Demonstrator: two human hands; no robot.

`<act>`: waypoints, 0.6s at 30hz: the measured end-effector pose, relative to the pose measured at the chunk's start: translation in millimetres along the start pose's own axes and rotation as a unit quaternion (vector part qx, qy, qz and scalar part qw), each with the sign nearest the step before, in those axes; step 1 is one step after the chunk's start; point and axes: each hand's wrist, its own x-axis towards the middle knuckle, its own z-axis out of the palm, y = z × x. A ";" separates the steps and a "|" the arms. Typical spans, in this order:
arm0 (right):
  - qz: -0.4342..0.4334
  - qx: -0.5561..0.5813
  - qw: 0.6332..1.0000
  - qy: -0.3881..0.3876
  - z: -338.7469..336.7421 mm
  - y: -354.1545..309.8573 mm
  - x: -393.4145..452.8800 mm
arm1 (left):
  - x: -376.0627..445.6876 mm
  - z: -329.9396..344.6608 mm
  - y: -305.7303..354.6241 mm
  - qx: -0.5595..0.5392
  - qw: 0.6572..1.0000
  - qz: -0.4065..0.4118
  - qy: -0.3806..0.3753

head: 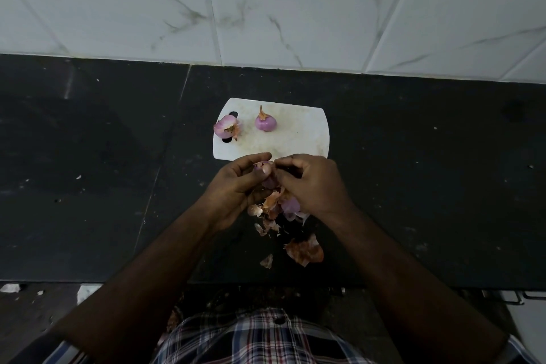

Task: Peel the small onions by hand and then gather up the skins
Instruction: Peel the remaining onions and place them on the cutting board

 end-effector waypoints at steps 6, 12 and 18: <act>-0.049 -0.083 0.995 0.017 7.0 -2.2 -1.7 | 2.1 2.4 -2.4 0.038 0.999 0.020 0.006; -0.072 -0.150 0.986 0.036 13.5 -10.2 -1.3 | 3.5 0.4 -5.8 0.032 0.999 0.013 0.010; -0.059 -0.144 0.987 0.038 16.0 -9.9 -1.5 | 3.5 -1.5 -3.8 0.031 0.999 0.012 -0.006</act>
